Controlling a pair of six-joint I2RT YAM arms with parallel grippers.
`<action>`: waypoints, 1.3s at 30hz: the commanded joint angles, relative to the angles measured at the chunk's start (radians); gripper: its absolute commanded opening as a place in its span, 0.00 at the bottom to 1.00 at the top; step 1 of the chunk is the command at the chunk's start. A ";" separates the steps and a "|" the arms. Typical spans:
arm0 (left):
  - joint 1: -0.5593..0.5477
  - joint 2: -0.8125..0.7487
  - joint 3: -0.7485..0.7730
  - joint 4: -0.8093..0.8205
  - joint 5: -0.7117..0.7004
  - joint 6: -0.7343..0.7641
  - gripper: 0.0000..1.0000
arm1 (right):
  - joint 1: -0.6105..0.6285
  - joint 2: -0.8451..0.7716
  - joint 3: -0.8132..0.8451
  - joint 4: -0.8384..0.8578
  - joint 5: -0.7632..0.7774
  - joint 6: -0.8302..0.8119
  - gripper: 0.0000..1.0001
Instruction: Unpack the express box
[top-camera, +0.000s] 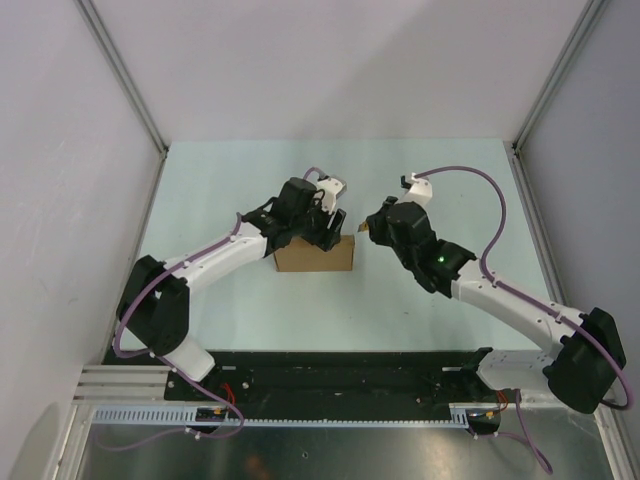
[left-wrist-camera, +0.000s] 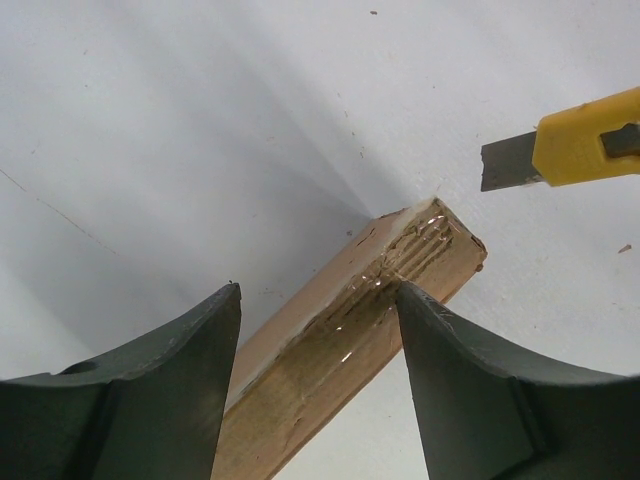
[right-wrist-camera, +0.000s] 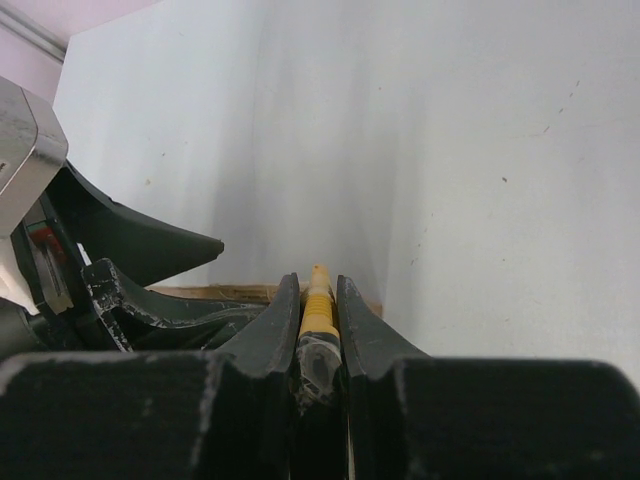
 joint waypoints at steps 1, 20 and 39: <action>-0.011 0.027 -0.041 -0.114 -0.046 0.018 0.68 | 0.010 0.012 0.009 0.052 0.033 0.018 0.00; -0.012 0.031 -0.040 -0.114 -0.049 0.020 0.67 | 0.010 0.051 0.009 0.055 -0.005 0.031 0.00; -0.012 0.050 -0.037 -0.115 -0.057 0.018 0.66 | 0.019 0.098 0.009 0.022 -0.025 0.030 0.00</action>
